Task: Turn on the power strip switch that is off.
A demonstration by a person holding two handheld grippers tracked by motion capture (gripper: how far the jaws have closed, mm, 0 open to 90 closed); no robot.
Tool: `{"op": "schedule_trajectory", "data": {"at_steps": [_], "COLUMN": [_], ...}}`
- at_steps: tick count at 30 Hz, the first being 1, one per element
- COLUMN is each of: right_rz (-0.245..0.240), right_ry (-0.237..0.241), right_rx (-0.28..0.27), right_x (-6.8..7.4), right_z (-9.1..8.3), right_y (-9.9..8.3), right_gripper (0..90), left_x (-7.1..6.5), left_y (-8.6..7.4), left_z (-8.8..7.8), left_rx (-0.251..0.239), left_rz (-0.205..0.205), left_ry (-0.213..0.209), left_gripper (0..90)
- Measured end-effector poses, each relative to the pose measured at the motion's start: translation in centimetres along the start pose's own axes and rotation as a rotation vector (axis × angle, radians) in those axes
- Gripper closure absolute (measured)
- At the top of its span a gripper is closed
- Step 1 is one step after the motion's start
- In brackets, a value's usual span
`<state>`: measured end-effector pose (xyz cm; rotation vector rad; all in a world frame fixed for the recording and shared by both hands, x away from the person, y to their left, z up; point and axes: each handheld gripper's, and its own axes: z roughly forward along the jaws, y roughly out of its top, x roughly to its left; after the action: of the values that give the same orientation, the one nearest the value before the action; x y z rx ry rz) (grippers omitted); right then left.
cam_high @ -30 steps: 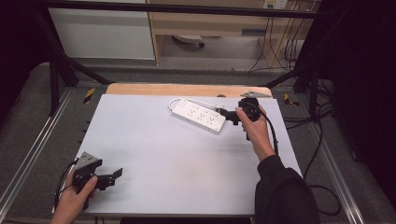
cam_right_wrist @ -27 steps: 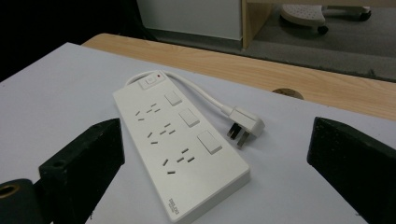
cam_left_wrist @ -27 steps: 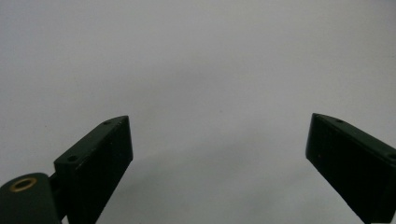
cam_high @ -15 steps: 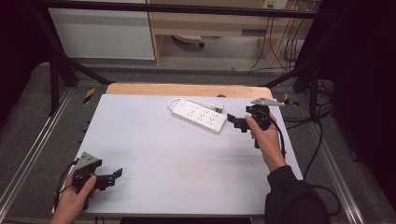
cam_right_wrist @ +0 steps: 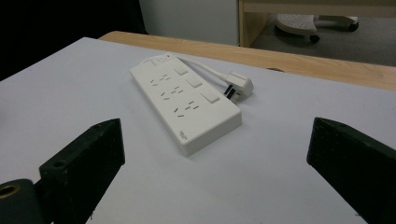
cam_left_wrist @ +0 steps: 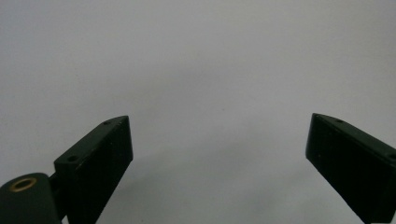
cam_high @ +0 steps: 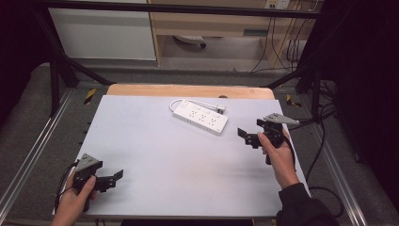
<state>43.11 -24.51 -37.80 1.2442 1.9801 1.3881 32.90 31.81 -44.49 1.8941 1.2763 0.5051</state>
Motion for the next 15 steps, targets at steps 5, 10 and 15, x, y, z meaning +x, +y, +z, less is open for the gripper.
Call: {"op": "schedule_trajectory", "data": {"at_steps": [5,10,15], "right_rz": [0.010,0.006,0.005], "right_ry": [-0.001,-0.007,-0.028], "right_rx": [-0.012,-0.020,-0.037], "right_x": [-0.1,-0.1,-0.2], "right_z": [-1.1,-2.2,-3.1], "right_y": [-1.1,-2.1,-3.4], "right_gripper": [4.4,4.3,4.4], "left_x": [0.0,0.0,0.0], "left_y": [0.0,0.0,0.0], "left_z": [0.0,-0.1,-0.1], "left_rx": [-0.002,-0.004,-0.004], "left_rz": [-0.004,-0.006,-0.006], "left_ry": [0.000,-0.001,-0.001], "left_gripper": [7.3,7.3,7.3]}}
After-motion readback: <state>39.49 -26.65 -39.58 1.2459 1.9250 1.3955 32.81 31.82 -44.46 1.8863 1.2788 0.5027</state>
